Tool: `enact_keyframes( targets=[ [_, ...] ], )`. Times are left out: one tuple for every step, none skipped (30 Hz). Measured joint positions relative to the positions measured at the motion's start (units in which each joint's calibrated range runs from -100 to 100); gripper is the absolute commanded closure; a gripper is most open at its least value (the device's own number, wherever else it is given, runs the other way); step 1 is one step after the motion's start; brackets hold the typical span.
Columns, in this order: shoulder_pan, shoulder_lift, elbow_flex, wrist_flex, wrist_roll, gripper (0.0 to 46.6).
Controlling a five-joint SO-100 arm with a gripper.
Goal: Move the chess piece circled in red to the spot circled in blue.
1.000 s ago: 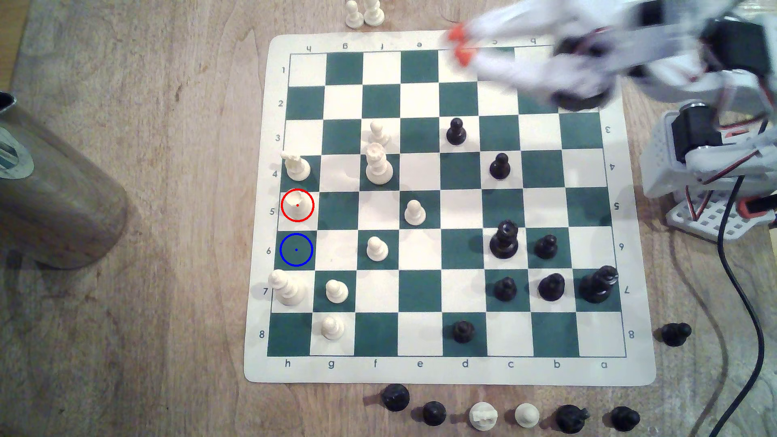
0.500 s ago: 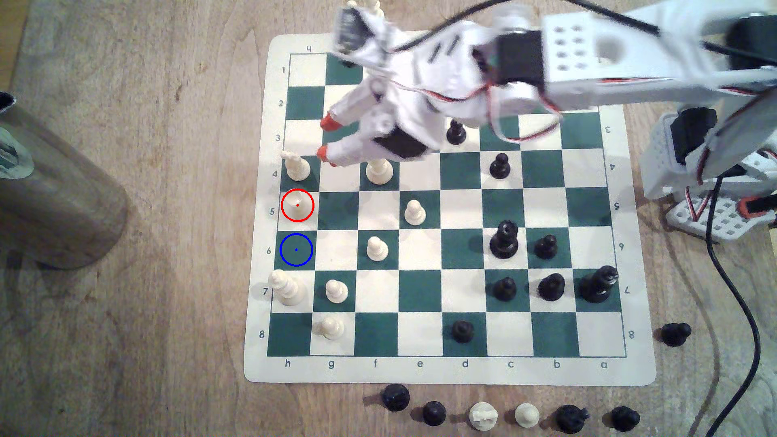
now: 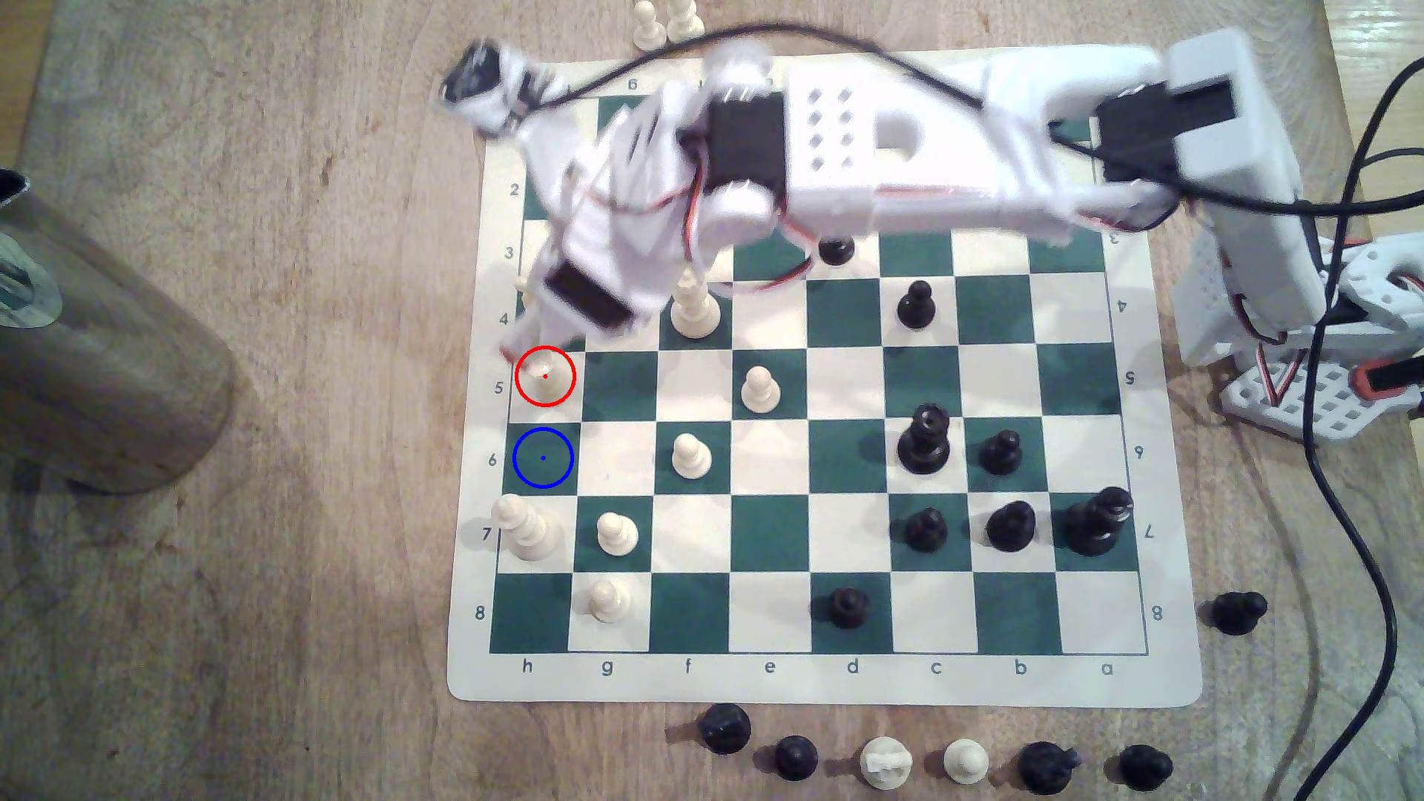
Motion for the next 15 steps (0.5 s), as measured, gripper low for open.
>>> enact_keyframes(
  targets=[
    [-0.2, 0.9, -0.1, -0.4, -0.1, 28.1],
    [-0.4, 2.3, -0.6, -1.0, -0.2, 28.1],
    [-0.6, 3.4, -1.3, -1.4, -0.2, 27.8],
    [-0.7, 5.2, -2.2, -1.6, -0.2, 27.7],
    [-0.8, 5.7, -2.6, -1.6, -0.2, 27.7],
    [-0.8, 6.4, -3.3, -1.6, -0.2, 27.7],
    [-0.8, 7.1, -4.2, -1.6, -0.2, 27.7],
    [-0.7, 8.4, -5.6, -1.6, -0.2, 27.7],
    [-0.7, 8.9, -6.1, -1.6, -0.2, 27.7],
    [-0.7, 9.6, -6.7, -1.6, -0.2, 27.8],
    [-0.7, 10.1, -7.3, -1.6, -0.2, 27.8],
    [-0.7, 11.4, -8.5, -1.6, -0.2, 27.8],
    [-0.7, 11.8, -8.8, -1.6, -0.2, 27.8],
    [-0.5, 12.5, -9.5, -1.6, -0.2, 27.8],
    [-0.3, 13.3, -10.5, -1.6, -0.2, 27.8]
  ],
)
